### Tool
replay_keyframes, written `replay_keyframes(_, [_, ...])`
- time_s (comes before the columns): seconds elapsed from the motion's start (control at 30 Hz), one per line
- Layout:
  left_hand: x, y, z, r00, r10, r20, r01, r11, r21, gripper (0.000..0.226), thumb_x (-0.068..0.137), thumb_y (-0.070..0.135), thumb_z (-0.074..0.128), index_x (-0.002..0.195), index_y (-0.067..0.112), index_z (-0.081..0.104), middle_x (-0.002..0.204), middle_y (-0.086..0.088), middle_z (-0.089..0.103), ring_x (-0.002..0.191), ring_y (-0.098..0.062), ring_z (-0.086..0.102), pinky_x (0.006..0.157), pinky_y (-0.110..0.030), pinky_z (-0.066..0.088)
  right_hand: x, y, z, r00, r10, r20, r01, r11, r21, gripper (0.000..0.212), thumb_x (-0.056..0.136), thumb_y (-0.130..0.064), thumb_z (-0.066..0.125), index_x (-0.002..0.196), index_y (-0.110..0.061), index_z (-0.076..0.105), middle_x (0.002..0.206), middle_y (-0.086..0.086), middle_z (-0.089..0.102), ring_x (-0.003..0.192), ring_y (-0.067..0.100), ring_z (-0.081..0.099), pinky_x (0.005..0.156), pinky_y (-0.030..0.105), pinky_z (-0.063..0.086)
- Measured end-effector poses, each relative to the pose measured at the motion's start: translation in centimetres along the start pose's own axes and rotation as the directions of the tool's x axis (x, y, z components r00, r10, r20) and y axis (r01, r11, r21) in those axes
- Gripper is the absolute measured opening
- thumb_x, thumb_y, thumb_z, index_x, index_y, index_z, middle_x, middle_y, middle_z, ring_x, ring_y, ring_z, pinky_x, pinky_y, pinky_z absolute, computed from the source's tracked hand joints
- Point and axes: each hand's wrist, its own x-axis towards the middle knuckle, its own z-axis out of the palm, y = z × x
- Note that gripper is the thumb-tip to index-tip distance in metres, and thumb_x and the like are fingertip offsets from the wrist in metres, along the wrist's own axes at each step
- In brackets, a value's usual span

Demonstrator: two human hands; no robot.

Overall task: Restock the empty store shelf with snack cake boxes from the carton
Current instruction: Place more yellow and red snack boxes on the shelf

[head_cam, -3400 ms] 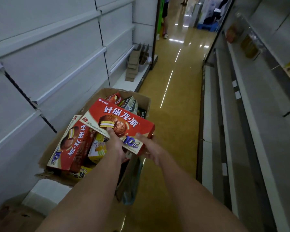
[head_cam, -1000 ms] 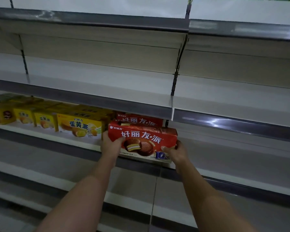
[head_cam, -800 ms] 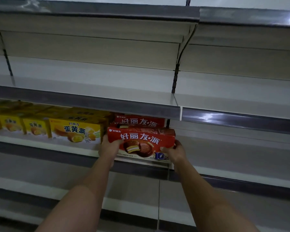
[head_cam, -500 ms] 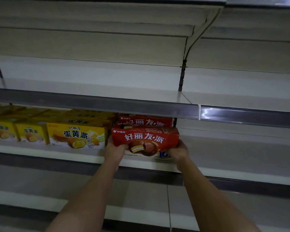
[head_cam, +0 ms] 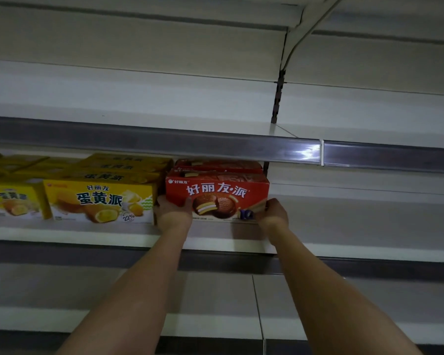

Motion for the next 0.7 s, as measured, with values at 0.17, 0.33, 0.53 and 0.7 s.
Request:
replay_keyframes(0.17, [1.3, 0.2, 1.2, 0.997, 0.016, 0.076, -0.013, 0.999, -0.04, 0.071, 0.082, 0.043, 0.067, 0.141, 0.014, 0.039, 0.136, -0.017, 0.05, 0.121, -0.037, 0.051, 0.1, -0.049, 0.043, 1.3, -0.6, 1.2, 0.999, 0.053, 0.006, -0.054, 0.989, 0.14, 0.041, 0.088, -0.018, 0.065, 0.123, -0.004, 0.05, 0.119, 0.014, 0.062, 0.108, 0.03, 0.059, 0.085, 0.034, 0.046])
replay_keyframes(0.33, [2.3, 0.2, 1.6, 0.982, 0.027, 0.189, -0.011, 0.996, -0.083, 0.073, 0.084, 0.035, 0.068, 0.146, 0.022, 0.032, 0.139, -0.011, 0.049, 0.126, -0.035, 0.047, 0.105, -0.047, 0.04, 1.4, -1.5, 2.1, 0.999, -0.038, 0.006, 0.036, 0.974, 0.222, 0.029, 0.091, -0.024, 0.064, 0.113, -0.005, 0.06, 0.114, 0.015, 0.065, 0.099, 0.027, 0.06, 0.085, 0.032, 0.044])
replay_keyframes(0.53, [3.2, -0.2, 1.9, 0.958, 0.054, 0.283, 0.004, 0.98, -0.2, 0.079, 0.085, 0.031, 0.068, 0.15, 0.024, 0.023, 0.143, -0.009, 0.045, 0.13, -0.032, 0.042, 0.109, -0.046, 0.034, 1.1, -2.2, 3.0, 0.984, -0.146, 0.098, 0.101, 0.924, 0.368, 0.046, 0.084, -0.022, 0.074, 0.125, -0.013, 0.056, 0.121, 0.009, 0.064, 0.113, 0.024, 0.06, 0.094, 0.034, 0.046])
replay_keyframes(0.7, [3.8, -0.1, 2.0, 0.95, 0.053, 0.308, 0.01, 0.98, -0.199, 0.081, 0.085, 0.031, 0.068, 0.15, 0.024, 0.02, 0.145, -0.008, 0.042, 0.133, -0.031, 0.04, 0.111, -0.049, 0.032, 1.3, -2.2, 2.1, 0.977, -0.161, 0.137, 0.112, 0.943, 0.314, 0.045, 0.085, -0.017, 0.072, 0.126, -0.014, 0.055, 0.123, 0.008, 0.062, 0.115, 0.023, 0.057, 0.094, 0.031, 0.043])
